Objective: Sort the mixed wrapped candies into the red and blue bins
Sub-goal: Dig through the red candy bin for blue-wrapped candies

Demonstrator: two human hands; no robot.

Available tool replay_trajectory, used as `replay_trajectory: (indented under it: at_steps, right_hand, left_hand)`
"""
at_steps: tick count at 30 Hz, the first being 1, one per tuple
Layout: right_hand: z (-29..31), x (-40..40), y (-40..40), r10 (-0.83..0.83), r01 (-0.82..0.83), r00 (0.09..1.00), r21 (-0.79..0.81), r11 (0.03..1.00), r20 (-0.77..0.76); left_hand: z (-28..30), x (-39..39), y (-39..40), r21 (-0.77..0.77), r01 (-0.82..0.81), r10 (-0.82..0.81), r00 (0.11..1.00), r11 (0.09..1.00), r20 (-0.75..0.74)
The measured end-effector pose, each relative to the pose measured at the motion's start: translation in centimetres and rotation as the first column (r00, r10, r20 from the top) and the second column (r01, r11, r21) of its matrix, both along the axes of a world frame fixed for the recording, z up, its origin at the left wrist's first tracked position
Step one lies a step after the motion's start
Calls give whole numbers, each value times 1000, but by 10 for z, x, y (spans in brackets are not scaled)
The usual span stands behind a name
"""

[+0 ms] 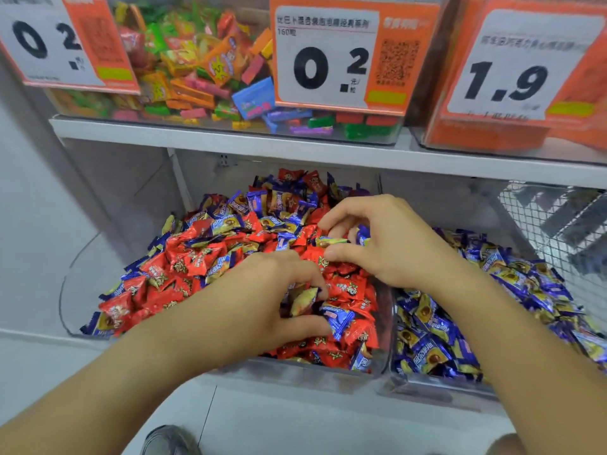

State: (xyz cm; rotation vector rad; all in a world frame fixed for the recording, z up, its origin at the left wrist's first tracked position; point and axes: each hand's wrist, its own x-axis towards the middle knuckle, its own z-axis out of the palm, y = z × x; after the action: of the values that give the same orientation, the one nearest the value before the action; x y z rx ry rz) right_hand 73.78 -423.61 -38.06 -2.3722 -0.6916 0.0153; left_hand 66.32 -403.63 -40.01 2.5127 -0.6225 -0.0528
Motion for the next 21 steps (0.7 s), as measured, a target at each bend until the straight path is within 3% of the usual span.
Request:
replay_trajectory:
  at_steps: [7, 9, 14, 18, 21]
  right_hand:
    - [1, 1, 2, 11, -9, 1000, -184, 983, 8]
    - [1, 3, 2, 19, -19, 1000, -207, 978, -2]
    - [5, 5, 2, -5, 1, 1000, -162, 987, -27]
    - [6, 11, 7, -18, 13, 998, -89, 996, -54]
    - [3, 14, 16, -38, 37, 999, -39, 999, -22]
  left_hand:
    - [-3, -2, -16, 194, 43, -64, 992, 980, 104]
    - [-4, -2, -13, 183, 45, -70, 989, 982, 131]
    - [16, -2, 9, -139, -82, 81, 997, 987, -12]
    - [27, -2, 30, -322, -274, 279, 960, 906, -31]
    - [31, -1, 53, -408, -433, 417, 899, 804, -132]
